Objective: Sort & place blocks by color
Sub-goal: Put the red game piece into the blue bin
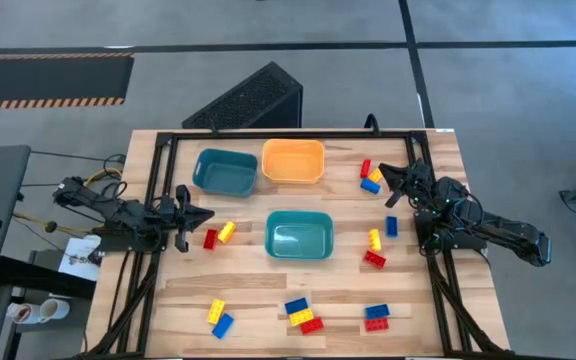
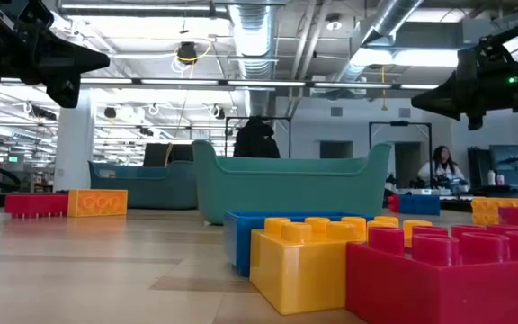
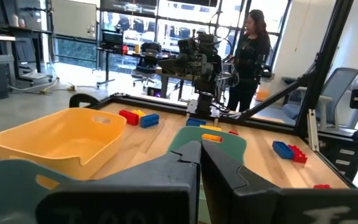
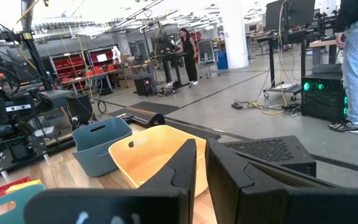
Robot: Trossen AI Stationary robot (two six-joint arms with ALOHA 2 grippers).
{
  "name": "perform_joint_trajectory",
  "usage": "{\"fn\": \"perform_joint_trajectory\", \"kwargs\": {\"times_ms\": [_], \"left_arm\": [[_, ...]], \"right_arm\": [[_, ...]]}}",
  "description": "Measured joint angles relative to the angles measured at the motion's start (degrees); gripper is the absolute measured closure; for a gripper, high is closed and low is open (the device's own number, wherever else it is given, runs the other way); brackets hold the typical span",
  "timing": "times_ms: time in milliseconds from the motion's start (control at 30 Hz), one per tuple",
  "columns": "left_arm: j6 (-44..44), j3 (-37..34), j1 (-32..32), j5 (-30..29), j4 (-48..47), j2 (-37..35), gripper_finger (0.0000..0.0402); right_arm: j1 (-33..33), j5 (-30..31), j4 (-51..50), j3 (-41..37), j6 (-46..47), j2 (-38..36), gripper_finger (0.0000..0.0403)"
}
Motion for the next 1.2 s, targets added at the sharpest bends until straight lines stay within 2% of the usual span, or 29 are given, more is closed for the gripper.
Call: {"fn": "perform_joint_trajectory", "kwargs": {"times_ms": [433, 733, 933, 1200], "left_arm": [[-0.4, 0.3, 0.0, -2.5, 1.9, 0.0, 0.0399], [-2.6, 3.6, 0.0, -4.6, -0.1, 0.0, 0.0350], [-5.7, 9.3, 0.0, -5.0, -7.7, 3.1, 0.0309], [-17.4, 21.7, 0.0, -7.8, -26.9, 15.5, 0.0280]], "right_arm": [[0.0, 0.0, 0.0, 0.0, 0.0, 0.0, 0.0342], [0.0, 0.0, 0.0, 0.0, 0.0, 0.0, 0.0342], [0.0, 0.0, 0.0, 0.0, 0.0, 0.0, 0.0342], [0.0, 0.0, 0.0, 0.0, 0.0, 0.0, 0.0342]]}}
